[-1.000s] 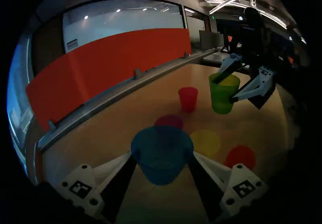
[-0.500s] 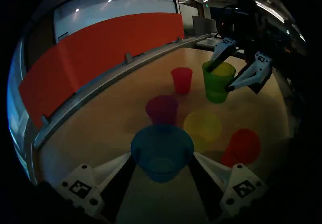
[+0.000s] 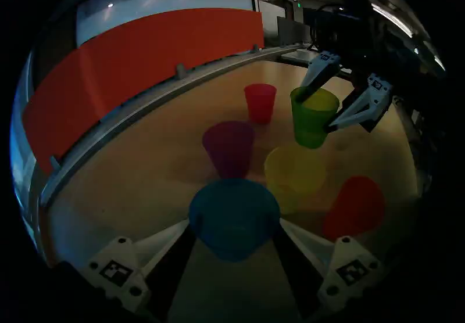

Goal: Pour water

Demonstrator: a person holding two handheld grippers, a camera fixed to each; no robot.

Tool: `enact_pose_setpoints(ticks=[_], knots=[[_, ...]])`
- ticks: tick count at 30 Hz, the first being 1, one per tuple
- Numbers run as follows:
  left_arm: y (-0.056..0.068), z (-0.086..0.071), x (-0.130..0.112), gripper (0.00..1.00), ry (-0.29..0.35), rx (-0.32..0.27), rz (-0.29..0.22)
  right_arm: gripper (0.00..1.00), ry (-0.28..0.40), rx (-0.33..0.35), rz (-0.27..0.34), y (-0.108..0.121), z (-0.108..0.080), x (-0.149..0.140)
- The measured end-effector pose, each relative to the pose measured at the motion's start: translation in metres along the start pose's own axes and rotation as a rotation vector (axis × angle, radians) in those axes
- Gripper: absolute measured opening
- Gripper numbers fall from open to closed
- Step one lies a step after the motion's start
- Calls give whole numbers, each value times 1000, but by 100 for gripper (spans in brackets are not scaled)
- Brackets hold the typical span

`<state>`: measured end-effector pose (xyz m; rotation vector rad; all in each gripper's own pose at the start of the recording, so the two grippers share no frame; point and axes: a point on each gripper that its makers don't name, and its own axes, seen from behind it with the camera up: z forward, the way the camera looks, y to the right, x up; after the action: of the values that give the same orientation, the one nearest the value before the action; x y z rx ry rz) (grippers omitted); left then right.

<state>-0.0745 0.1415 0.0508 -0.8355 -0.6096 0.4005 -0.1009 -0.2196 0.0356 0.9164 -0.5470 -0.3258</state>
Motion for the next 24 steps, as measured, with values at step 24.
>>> enact_pose_setpoints(ticks=[24], knots=[[7, 12, -16, 85, -6, -33, -33, 90, -30, 5, 31, -4, 12, -23]])
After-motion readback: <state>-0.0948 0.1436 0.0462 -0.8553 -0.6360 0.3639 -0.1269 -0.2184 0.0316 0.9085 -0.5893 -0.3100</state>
